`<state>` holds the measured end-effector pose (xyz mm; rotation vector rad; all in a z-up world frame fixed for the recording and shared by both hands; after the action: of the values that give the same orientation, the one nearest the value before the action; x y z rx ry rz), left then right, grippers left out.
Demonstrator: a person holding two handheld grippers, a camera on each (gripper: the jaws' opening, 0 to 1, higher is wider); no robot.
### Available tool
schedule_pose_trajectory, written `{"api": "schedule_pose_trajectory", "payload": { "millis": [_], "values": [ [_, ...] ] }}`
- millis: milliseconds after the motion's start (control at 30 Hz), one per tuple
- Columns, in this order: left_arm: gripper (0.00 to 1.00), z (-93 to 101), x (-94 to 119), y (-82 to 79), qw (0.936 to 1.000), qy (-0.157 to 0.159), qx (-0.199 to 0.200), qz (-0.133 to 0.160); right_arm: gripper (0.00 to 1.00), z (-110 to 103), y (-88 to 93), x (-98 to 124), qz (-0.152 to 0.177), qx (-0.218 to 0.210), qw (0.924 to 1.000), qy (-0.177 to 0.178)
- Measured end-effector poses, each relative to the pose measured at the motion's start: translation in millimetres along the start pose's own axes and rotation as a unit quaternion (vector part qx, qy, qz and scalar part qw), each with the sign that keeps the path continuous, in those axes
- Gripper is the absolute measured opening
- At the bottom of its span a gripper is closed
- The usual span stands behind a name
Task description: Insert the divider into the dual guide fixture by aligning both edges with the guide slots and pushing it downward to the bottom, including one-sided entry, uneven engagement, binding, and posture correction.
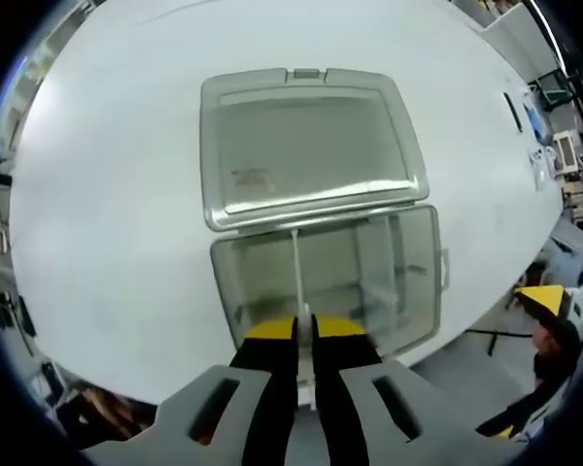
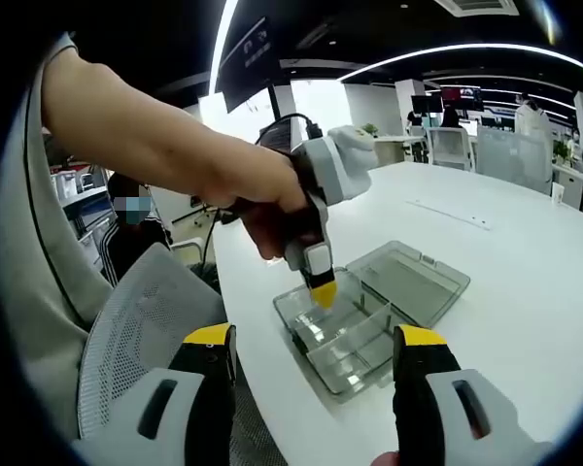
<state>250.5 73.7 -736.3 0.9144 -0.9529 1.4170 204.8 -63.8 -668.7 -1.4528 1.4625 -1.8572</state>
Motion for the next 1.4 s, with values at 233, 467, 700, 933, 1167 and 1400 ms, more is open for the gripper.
{"api": "schedule_pose_trajectory", "payload": {
  "millis": [233,467,700,933,1167,1400],
  "values": [
    [0.01,-0.6,-0.2,0.4,1.0000,-0.004,0.001,0.000,0.63,0.0,-0.6,-0.8,0.000,0.000,1.0000,0.000],
    [0.01,1.6,0.1,0.1,1.0000,-0.006,0.006,-0.003,0.63,-0.5,0.2,-1.3,0.000,-0.001,1.0000,-0.001],
    [0.01,1.2,-0.5,0.2,0.9999,-0.008,0.008,-0.005,0.63,-0.1,1.2,-1.3,-0.001,-0.002,1.0000,0.000],
    [0.01,2.3,-0.9,0.3,0.9999,-0.012,0.008,-0.006,0.63,-0.8,1.7,-1.2,-0.001,-0.003,1.0000,-0.001],
    [0.01,0.1,1.0,0.2,0.9999,-0.011,0.008,-0.009,0.63,0.4,1.6,-0.6,0.000,-0.003,1.0000,0.000],
    [0.01,1.5,0.5,-0.1,0.9999,-0.007,0.011,-0.009,0.63,-0.7,1.9,-1.0,-0.001,-0.003,1.0000,-0.001]
  ]
}}
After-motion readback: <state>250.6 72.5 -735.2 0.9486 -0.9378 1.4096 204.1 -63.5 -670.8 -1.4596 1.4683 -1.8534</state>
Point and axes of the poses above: the point that each gripper's makers call its tool centre point, and the gripper's own axes: x roughly backward along the fingers, z roughly to its right, y roughly out of its underside, the point moved 4 cm from there along x, roughly backward along the fingers, and after that the axes turned 13 degrees about y, right-handed, at the moved point
